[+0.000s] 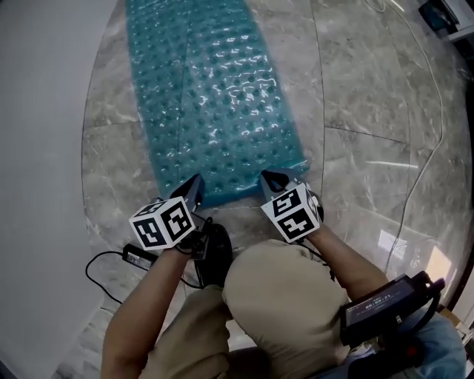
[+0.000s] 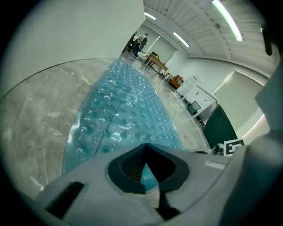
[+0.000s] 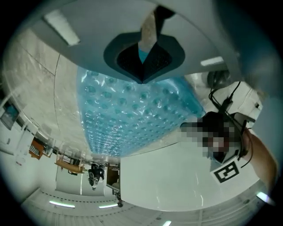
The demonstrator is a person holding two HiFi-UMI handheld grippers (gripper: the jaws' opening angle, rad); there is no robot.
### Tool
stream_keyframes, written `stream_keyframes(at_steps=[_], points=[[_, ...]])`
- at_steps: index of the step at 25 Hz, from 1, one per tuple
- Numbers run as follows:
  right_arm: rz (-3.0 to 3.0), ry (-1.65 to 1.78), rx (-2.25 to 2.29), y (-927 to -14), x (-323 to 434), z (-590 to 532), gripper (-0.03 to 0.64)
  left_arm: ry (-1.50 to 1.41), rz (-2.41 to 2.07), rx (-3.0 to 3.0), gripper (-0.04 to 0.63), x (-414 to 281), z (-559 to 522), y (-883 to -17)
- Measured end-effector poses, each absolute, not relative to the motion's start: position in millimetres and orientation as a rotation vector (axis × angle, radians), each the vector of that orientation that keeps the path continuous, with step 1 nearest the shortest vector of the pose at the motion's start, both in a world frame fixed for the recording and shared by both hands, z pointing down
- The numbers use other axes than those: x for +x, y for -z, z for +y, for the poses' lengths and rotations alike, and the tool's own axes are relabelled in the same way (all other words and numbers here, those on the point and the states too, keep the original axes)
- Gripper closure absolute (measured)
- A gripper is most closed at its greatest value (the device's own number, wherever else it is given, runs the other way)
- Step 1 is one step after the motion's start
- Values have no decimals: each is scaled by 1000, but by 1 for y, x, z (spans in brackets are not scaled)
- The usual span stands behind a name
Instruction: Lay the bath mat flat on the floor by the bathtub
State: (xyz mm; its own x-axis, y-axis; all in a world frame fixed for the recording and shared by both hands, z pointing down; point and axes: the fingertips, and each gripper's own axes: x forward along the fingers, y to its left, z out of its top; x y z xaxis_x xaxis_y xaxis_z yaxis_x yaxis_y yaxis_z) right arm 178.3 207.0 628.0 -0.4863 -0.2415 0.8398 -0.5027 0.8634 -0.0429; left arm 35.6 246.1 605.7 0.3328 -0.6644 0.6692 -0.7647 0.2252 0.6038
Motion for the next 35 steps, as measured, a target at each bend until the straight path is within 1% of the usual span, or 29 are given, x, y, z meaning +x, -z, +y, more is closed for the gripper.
stream_keyframes(at_steps=[7, 15, 21, 25, 29, 32, 35], points=[[-2096, -378, 482, -630, 206, 247, 611, -314, -1224, 1347, 588, 56, 323, -643], [-2105, -474, 488, -638, 209, 251, 609, -348, -1168, 1317, 588, 61, 330, -651], [-2156, -597, 487, -625, 199, 240, 609, -377, -1239, 1372, 588, 51, 315, -643], [-2259, -569, 547, -604, 186, 214, 609, -427, -1334, 1525, 588, 39, 287, -628], [-2448, -409, 585, -573, 156, 179, 611, -408, -1504, 1643, 588, 14, 251, -606], [-2584, -301, 612, -533, 133, 155, 611, -290, -1690, 1798, 588, 0, 217, -555], [-2705, -294, 660, -483, 115, 130, 611, -129, -1866, 1951, 588, -6, 180, -484]])
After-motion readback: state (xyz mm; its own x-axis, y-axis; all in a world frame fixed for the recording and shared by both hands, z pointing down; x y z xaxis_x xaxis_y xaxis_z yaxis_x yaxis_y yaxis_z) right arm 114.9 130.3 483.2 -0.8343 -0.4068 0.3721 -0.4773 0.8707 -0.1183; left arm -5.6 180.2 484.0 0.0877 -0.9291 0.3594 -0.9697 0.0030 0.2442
